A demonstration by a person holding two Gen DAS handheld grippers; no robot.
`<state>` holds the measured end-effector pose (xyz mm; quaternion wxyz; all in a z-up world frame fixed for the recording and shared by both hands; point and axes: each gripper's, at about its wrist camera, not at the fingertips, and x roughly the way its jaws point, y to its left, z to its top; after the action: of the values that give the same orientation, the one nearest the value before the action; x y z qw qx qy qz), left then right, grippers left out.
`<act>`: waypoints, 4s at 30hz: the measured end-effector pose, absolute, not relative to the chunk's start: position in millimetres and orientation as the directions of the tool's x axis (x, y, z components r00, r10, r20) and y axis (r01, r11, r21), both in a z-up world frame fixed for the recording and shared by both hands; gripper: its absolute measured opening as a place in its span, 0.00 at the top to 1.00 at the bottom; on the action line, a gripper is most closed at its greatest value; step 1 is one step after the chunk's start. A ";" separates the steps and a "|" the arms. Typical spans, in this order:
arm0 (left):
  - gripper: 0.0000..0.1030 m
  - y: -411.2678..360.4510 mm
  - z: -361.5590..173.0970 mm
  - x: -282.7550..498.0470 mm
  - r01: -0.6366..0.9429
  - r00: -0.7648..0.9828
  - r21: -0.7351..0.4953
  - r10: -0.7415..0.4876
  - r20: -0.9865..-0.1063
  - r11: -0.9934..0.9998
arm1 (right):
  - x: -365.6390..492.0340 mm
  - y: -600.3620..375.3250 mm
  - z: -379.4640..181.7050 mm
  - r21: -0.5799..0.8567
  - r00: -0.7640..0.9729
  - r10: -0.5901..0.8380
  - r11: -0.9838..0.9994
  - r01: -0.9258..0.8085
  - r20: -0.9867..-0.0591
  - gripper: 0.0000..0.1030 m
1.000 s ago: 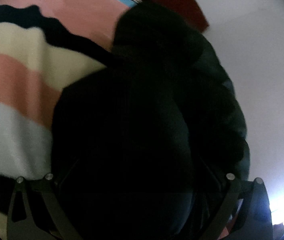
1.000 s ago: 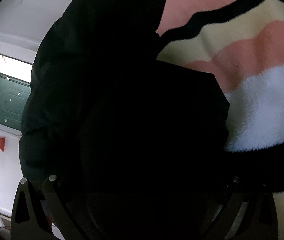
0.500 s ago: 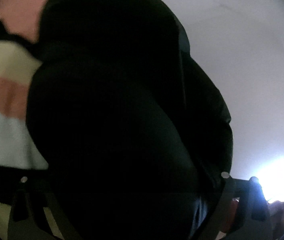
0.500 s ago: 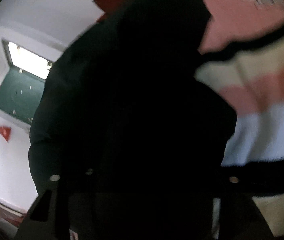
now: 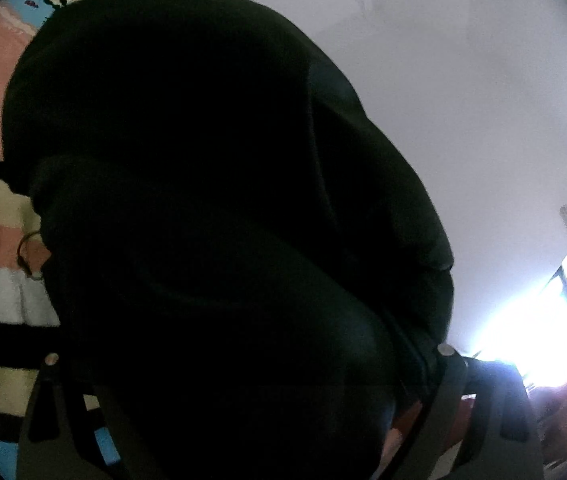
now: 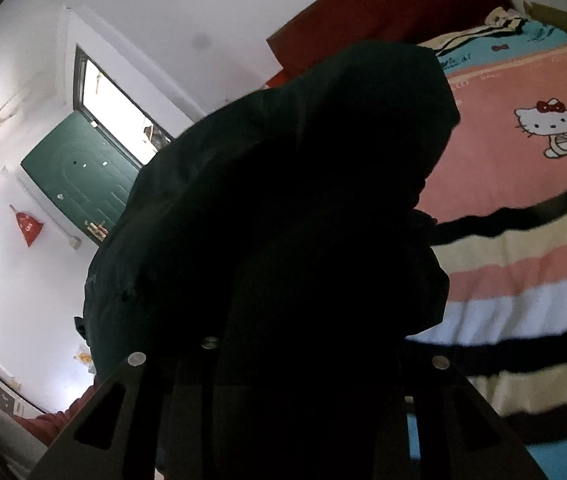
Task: Fold large clothes
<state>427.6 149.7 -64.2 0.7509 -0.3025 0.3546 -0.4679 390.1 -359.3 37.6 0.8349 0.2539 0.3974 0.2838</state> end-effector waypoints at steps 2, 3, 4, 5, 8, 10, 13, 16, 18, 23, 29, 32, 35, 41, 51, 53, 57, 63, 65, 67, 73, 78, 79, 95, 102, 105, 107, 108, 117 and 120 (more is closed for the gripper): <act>0.09 153.0 -84.5 430.0 0.448 0.313 -0.792 -0.903 -0.295 0.414 | 379.8 -361.5 22.4 0.656 0.526 0.664 0.716 -0.240 -0.532 0.71; 0.09 154.9 -96.5 431.8 0.426 0.314 -0.786 -0.888 -0.335 0.447 | 383.5 -369.6 11.6 0.656 0.524 0.652 0.724 -0.214 -0.548 0.71; 0.09 159.2 -115.7 434.6 0.377 0.327 -0.763 -0.846 -0.420 0.524 | 374.9 -373.5 1.2 0.656 0.518 0.637 0.733 -0.178 -0.571 0.71; 0.09 163.8 -128.4 436.2 0.340 0.329 -0.754 -0.822 -0.464 0.562 | 368.6 -378.5 -16.2 0.640 0.508 0.608 0.756 -0.135 -0.610 0.70; 0.07 196.9 -156.4 437.6 0.215 0.366 -0.757 -0.770 -0.523 0.617 | 353.3 -401.0 -62.2 0.645 0.497 0.553 0.764 0.018 -0.669 0.57; 0.07 224.4 -152.1 432.7 0.162 0.442 -0.765 -0.739 -0.508 0.623 | 344.3 -415.1 -75.9 0.668 0.518 0.539 0.739 0.088 -0.664 0.40; 0.07 266.3 -136.7 426.0 0.069 0.558 -0.748 -0.647 -0.520 0.660 | 335.1 -429.3 -72.0 0.591 0.545 0.432 0.793 0.151 -0.718 0.11; 0.07 316.4 -109.1 425.9 0.022 0.622 -0.711 -0.566 -0.541 0.703 | 325.1 -437.8 -51.6 0.501 0.563 0.331 0.847 0.177 -0.758 0.10; 0.07 311.6 -87.3 422.7 0.016 0.641 -0.643 -0.501 -0.581 0.766 | 318.7 -432.9 -26.3 0.431 0.585 0.271 0.890 0.151 -0.764 0.10; 0.07 183.4 -53.6 418.0 0.089 0.639 -0.502 -0.436 -0.634 0.860 | 332.1 -397.9 21.7 0.342 0.648 0.217 0.937 0.072 -0.730 0.10; 0.07 94.5 -43.6 451.7 0.202 0.627 -0.433 -0.456 -0.632 0.878 | 378.4 -350.2 36.1 0.305 0.678 0.233 0.952 -0.014 -0.697 0.09; 0.07 59.3 -61.8 475.8 0.218 0.604 -0.371 -0.423 -0.675 0.903 | 393.3 -342.1 18.9 0.317 0.667 0.240 0.949 -0.006 -0.705 0.09; 0.07 53.2 -79.9 490.8 0.194 0.581 -0.352 -0.396 -0.711 0.916 | 407.5 -349.4 -6.7 0.330 0.642 0.238 0.944 0.025 -0.729 0.08; 0.07 88.3 -86.1 483.7 0.056 0.600 -0.381 -0.336 -0.726 0.923 | 409.2 -395.0 -29.9 0.316 0.612 0.155 0.935 0.164 -0.776 0.08; 0.07 71.5 -14.8 347.1 0.116 0.689 -0.278 -0.279 -0.669 0.954 | 296.9 -397.1 37.8 0.220 0.640 0.056 0.959 0.180 -0.766 0.08; 0.07 65.0 -3.4 311.7 0.121 0.710 -0.256 -0.264 -0.653 0.959 | 269.0 -384.5 51.2 0.198 0.644 0.050 0.967 0.160 -0.763 0.08; 0.07 53.8 15.6 244.3 0.116 0.764 -0.213 -0.224 -0.605 0.970 | 206.0 -349.3 75.0 0.149 0.660 0.041 0.983 0.108 -0.750 0.08; 0.07 37.6 38.6 163.9 -0.003 0.842 -0.073 -0.037 -0.538 0.997 | 139.2 -307.4 99.3 0.080 0.707 0.025 0.996 0.044 -0.707 0.05; 0.07 35.0 43.2 145.7 -0.021 0.857 -0.061 -0.014 -0.515 0.998 | 118.7 -295.1 103.8 0.050 0.726 0.014 0.998 0.027 -0.688 0.04; 0.07 32.0 46.4 131.2 -0.028 0.865 -0.056 -0.004 -0.502 0.998 | 103.3 -286.5 105.2 0.030 0.734 0.009 0.999 0.015 -0.679 0.03; 0.07 17.3 55.2 92.0 -0.051 0.890 0.004 0.047 -0.454 0.999 | 72.8 -279.6 105.9 0.061 0.755 0.033 0.998 0.009 -0.655 0.03; 0.07 9.4 59.0 72.1 -0.047 0.902 0.015 0.049 -0.428 0.999 | 56.2 -277.8 102.1 0.073 0.768 0.041 0.997 0.007 -0.639 0.03; 0.07 7.4 59.5 69.1 -0.047 0.902 0.022 0.052 -0.428 0.999 | 53.6 -277.8 101.3 0.073 0.771 0.040 0.997 0.008 -0.635 0.03; 0.07 -2.8 51.0 58.4 -0.037 0.893 0.062 0.061 -0.445 0.997 | 36.9 -284.6 83.6 0.055 0.780 -0.013 0.997 0.061 -0.626 0.03; 0.07 -5.7 39.6 63.9 -0.022 0.884 0.071 0.052 -0.465 0.997 | 40.1 -286.3 77.2 0.039 0.778 -0.030 0.997 0.070 -0.628 0.03; 0.07 -7.5 34.5 67.9 -0.014 0.878 0.073 0.047 -0.476 0.997 | 41.3 -287.2 75.0 0.036 0.779 -0.034 0.997 0.072 -0.626 0.03; 0.07 -9.8 30.6 70.9 -0.004 0.874 0.073 0.040 -0.485 0.997 | 42.6 -287.2 72.4 0.030 0.777 -0.038 0.997 0.074 -0.629 0.03; 0.07 -10.7 28.9 72.0 -0.001 0.872 0.076 0.038 -0.488 0.997 | 43.5 -287.1 71.0 0.027 0.775 -0.041 0.997 0.074 -0.631 0.03; 0.07 -15.2 13.5 84.3 0.006 0.859 0.082 0.037 -0.510 0.997 | 52.9 -291.4 50.5 0.026 0.745 -0.046 0.996 0.084 -0.665 0.03; 0.07 -15.9 9.6 89.0 0.011 0.854 0.084 0.035 -0.519 0.996 | 55.7 -294.2 46.6 0.030 0.741 -0.048 0.995 0.092 -0.669 0.02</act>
<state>89.0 -15.9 9.6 0.9619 0.0419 0.2702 0.0063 55.7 -294.2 46.6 0.9326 0.0308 0.3575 -0.0377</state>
